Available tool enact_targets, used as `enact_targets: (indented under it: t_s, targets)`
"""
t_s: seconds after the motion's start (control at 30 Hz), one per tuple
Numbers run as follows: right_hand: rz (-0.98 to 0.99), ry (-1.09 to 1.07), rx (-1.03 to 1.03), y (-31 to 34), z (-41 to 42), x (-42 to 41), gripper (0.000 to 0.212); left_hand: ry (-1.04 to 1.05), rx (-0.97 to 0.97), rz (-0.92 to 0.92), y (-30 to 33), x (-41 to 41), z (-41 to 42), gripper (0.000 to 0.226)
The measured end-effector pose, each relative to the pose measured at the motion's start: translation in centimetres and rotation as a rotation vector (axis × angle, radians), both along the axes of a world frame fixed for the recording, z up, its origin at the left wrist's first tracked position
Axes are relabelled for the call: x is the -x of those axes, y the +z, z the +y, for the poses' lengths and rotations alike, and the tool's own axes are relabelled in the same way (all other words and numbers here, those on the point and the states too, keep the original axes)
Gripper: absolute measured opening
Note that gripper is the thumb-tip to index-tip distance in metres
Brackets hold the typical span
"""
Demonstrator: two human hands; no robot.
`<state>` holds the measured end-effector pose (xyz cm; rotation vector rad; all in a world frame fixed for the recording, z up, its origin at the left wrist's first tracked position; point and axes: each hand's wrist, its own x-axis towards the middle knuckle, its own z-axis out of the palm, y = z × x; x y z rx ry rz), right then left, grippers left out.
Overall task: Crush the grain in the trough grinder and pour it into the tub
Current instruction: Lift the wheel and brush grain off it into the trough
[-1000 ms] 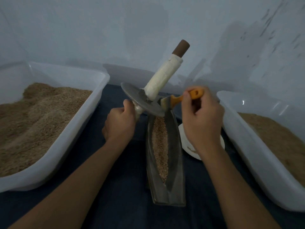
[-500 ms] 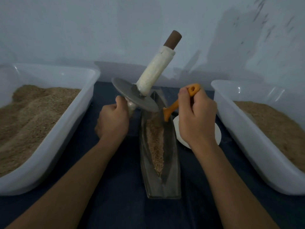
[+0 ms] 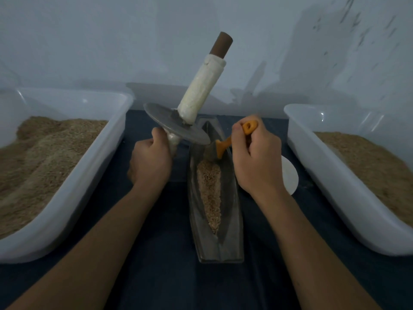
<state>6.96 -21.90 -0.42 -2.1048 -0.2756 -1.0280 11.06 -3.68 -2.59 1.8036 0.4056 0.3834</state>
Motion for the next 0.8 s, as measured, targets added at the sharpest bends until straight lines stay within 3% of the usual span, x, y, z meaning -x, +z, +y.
enact_targets:
  t_s: [0.2, 0.43, 0.63, 0.8]
  targets:
    - [-0.124, -0.027, -0.064, 0.8, 0.1, 0.4, 0.021, 0.02, -0.063, -0.001, -0.1, -0.1, -0.1, 0.075]
    - [0.028, 0.021, 0.042, 0.1, 0.2, 0.2, 0.016, 0.008, -0.075, 0.005, -0.2, -0.2, -0.2, 0.073]
    - [-0.029, 0.012, -0.083, 0.9, 0.0, 0.9, 0.028, 0.017, -0.026, 0.006, 0.1, -0.1, -0.1, 0.074]
    - [-0.11, -0.034, -0.147, 1.2, -0.4, 1.0, 0.025, -0.002, 0.045, 0.012, 0.3, 0.1, 0.0, 0.079]
